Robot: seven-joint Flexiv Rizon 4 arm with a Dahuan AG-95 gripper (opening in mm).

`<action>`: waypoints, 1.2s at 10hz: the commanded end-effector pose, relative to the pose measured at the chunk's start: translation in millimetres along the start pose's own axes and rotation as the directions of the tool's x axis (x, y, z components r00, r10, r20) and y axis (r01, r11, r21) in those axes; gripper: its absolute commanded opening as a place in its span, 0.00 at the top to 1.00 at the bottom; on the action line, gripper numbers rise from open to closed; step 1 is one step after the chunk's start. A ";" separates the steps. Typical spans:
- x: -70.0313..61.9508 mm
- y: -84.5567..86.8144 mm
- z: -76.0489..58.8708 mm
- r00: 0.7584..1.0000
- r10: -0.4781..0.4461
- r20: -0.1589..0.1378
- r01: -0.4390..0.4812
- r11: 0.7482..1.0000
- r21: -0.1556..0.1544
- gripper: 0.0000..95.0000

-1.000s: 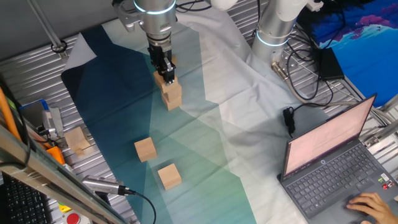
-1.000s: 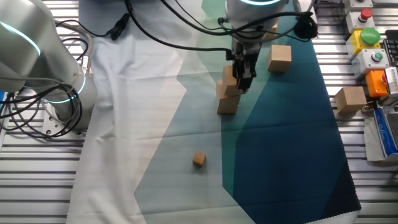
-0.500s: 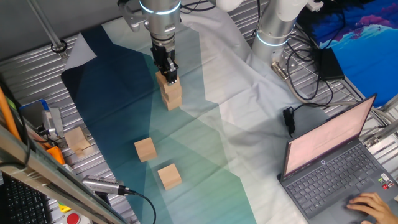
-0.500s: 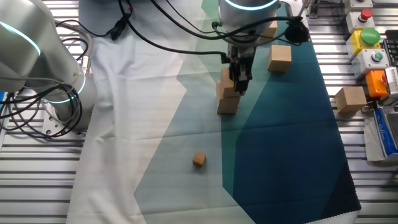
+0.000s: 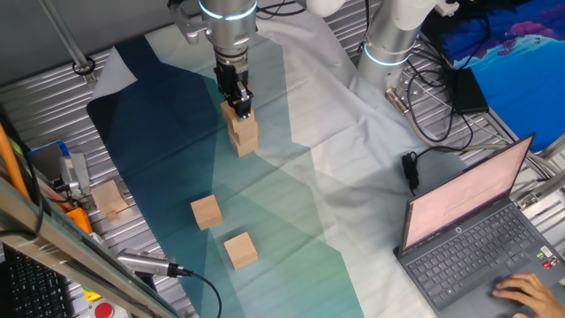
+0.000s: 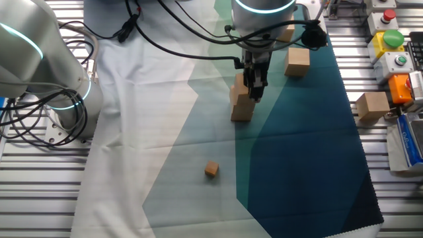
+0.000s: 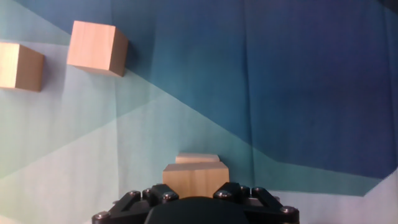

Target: Stack the blocks in a vertical line of five

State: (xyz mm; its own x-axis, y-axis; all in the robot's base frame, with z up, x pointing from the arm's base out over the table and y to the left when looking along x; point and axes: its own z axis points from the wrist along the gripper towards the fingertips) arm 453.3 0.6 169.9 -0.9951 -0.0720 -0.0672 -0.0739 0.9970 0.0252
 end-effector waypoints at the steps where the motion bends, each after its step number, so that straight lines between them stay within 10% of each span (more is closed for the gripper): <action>1: 1.2 0.5 1.1 1.000 -0.002 0.003 0.002 1.000 -0.001 1.00; 12: 6.6 2.3 3.5 1.000 -0.005 0.004 0.005 1.000 0.004 1.00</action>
State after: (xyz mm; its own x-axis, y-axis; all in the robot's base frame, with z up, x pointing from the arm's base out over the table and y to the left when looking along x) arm 447.2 2.8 165.8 -0.9945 -0.0778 -0.0708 -0.0796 0.9966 0.0222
